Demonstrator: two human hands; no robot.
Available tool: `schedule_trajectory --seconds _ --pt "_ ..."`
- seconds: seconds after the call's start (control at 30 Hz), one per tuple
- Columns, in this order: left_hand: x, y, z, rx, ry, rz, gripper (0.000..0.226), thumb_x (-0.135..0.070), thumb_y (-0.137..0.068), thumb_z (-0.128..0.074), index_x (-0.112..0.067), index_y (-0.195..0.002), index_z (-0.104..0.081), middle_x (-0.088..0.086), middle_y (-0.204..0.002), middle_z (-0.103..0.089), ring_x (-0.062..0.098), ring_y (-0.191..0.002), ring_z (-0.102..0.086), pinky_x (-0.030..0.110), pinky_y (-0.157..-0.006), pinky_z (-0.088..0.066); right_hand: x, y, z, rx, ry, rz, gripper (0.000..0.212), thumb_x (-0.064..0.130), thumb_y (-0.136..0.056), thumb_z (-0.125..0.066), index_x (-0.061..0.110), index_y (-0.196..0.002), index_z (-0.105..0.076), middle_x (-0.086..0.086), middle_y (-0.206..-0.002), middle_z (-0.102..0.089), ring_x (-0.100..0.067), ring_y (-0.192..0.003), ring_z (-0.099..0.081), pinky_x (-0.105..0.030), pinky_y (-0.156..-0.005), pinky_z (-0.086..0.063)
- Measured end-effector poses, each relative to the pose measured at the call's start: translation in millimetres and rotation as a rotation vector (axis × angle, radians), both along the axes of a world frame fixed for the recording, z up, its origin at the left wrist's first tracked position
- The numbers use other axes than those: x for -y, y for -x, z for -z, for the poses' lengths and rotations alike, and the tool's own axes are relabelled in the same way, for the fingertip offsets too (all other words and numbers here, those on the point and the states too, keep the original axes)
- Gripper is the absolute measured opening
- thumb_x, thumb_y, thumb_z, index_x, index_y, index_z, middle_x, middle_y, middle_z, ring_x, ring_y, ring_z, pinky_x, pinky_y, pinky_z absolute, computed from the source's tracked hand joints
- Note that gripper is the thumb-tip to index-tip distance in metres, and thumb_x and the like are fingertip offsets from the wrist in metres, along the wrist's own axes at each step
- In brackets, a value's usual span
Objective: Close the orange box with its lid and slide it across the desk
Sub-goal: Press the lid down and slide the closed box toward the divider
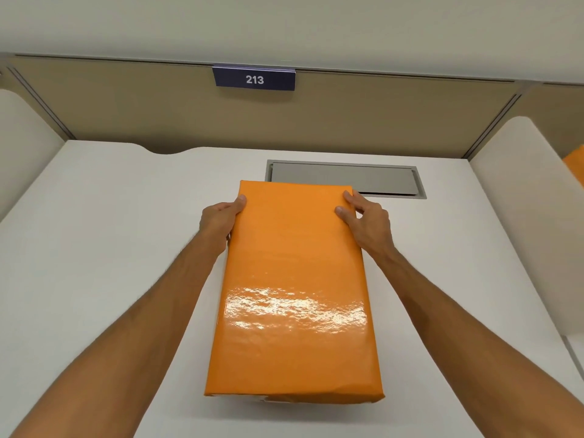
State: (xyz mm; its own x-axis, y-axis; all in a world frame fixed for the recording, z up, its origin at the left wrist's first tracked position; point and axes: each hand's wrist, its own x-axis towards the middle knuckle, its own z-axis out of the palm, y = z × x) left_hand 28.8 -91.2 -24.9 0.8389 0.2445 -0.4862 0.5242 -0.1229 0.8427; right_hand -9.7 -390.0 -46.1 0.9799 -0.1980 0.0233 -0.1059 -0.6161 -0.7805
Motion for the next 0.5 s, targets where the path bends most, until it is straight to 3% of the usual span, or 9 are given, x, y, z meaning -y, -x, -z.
schedule_trajectory --seconds 0.13,0.23,0.37,0.5 --pt "-7 18 -3 0.022 0.031 0.126 0.059 -0.053 -0.096 -0.056 -0.015 -0.142 -0.052 -0.001 -0.124 -0.058 0.025 -0.113 -0.056 0.042 -0.090 -0.043 0 15 -6 -0.026 -0.037 -0.013 0.060 0.042 -0.098 -0.061 0.015 -0.150 -0.046 -0.011 -0.153 -0.049 -0.030 -0.130 -0.055 -0.040 -0.102 -0.045" --pt "-18 54 -2 0.019 0.066 0.212 0.061 -0.047 -0.094 -0.063 -0.018 -0.145 -0.048 0.002 -0.135 -0.059 0.020 -0.108 -0.061 0.040 -0.091 -0.045 2 44 -9 -0.042 -0.097 0.002 0.059 0.040 -0.097 -0.063 0.019 -0.149 -0.046 -0.010 -0.148 -0.053 -0.024 -0.119 -0.060 -0.033 -0.090 -0.045" --pt "-34 113 7 -0.008 0.134 0.288 0.072 -0.043 -0.087 -0.073 -0.022 -0.149 -0.043 0.004 -0.136 -0.061 0.021 -0.110 -0.066 0.036 -0.085 -0.053 6 101 -15 -0.137 -0.285 0.012 0.055 0.038 -0.091 -0.072 0.029 -0.142 -0.053 -0.005 -0.135 -0.063 -0.022 -0.111 -0.066 -0.034 -0.085 -0.055" --pt "-40 156 12 0.009 0.128 0.272 0.081 -0.042 -0.087 -0.072 -0.036 -0.155 -0.029 -0.002 -0.141 -0.051 0.027 -0.118 -0.062 0.041 -0.088 -0.055 -3 152 -15 -0.187 -0.373 0.018 0.065 0.040 -0.084 -0.079 0.035 -0.142 -0.051 0.003 -0.131 -0.063 -0.020 -0.113 -0.064 -0.041 -0.090 -0.057"
